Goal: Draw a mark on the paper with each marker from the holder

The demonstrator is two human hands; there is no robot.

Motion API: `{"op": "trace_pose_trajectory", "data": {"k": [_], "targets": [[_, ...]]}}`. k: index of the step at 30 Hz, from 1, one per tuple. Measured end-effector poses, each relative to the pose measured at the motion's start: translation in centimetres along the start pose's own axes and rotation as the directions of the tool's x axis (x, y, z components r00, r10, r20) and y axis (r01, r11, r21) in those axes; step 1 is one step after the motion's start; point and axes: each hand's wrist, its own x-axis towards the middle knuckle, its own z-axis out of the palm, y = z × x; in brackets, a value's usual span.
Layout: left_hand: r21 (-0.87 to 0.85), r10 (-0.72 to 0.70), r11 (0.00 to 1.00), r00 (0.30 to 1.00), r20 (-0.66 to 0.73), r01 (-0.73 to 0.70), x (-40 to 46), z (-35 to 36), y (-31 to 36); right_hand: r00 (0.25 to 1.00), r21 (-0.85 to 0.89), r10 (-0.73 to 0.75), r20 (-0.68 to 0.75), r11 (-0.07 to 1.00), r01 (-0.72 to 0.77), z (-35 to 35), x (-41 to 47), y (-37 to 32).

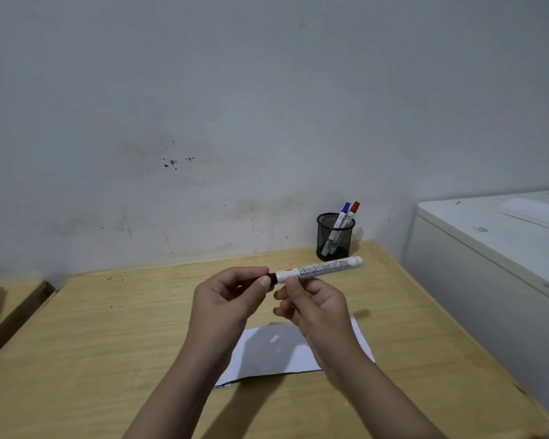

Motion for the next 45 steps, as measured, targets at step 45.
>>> {"op": "trace_pose_trajectory", "data": {"k": [45], "targets": [[0.699, 0.318, 0.581, 0.906, 0.278, -0.418, 21.9, 13.6, -12.3, 0.874, -0.9, -0.451, -0.178, 0.434, 0.041, -15.5, 23.1, -1.5]]}}
